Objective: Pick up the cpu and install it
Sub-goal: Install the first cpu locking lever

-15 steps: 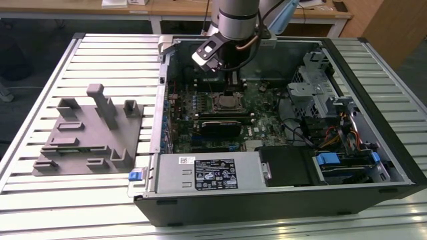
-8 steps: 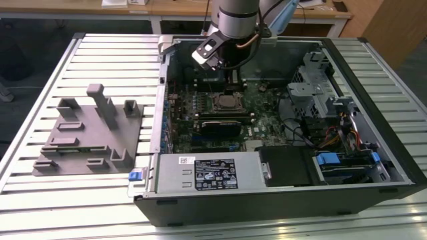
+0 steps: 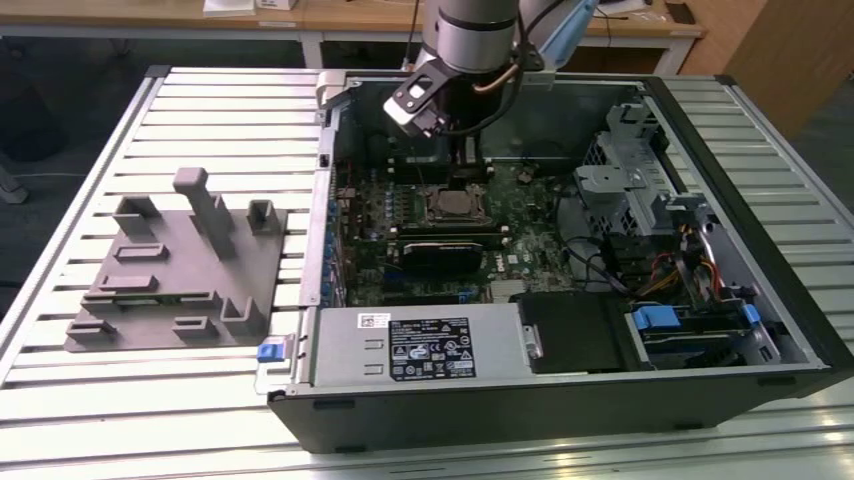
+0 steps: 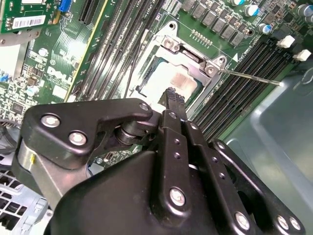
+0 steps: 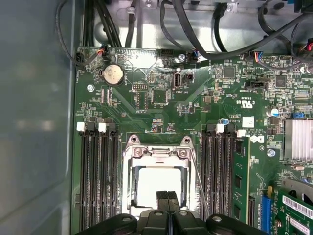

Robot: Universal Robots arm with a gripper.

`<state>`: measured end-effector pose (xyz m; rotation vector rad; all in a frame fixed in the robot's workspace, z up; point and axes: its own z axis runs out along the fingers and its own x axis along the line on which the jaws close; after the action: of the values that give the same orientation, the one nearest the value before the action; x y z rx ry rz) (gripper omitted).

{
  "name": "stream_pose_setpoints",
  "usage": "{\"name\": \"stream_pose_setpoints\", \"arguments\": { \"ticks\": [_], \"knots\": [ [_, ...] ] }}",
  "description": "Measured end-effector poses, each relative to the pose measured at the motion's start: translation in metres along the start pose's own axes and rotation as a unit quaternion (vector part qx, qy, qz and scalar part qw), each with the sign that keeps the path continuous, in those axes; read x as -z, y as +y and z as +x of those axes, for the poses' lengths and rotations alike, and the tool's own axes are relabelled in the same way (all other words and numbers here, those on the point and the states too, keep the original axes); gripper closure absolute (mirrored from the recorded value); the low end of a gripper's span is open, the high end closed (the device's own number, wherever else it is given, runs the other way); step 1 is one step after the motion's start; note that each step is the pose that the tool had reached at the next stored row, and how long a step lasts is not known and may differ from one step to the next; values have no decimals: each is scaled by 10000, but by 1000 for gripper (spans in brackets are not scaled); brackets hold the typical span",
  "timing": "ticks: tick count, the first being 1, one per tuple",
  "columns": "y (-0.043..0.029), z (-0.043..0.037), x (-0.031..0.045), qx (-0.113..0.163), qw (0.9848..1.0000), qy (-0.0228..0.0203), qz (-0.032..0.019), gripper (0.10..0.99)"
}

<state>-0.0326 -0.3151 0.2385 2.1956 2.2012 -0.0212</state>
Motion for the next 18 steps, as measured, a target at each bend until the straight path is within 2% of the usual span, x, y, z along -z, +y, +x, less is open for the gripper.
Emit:
{"name": "stream_pose_setpoints", "arguments": {
  "ticks": [9, 18],
  "knots": [
    [1, -2, 74, 0, 10000, 0, 0, 980],
    [3, -6, 187, 0, 10000, 0, 0, 980]
  ]
}}
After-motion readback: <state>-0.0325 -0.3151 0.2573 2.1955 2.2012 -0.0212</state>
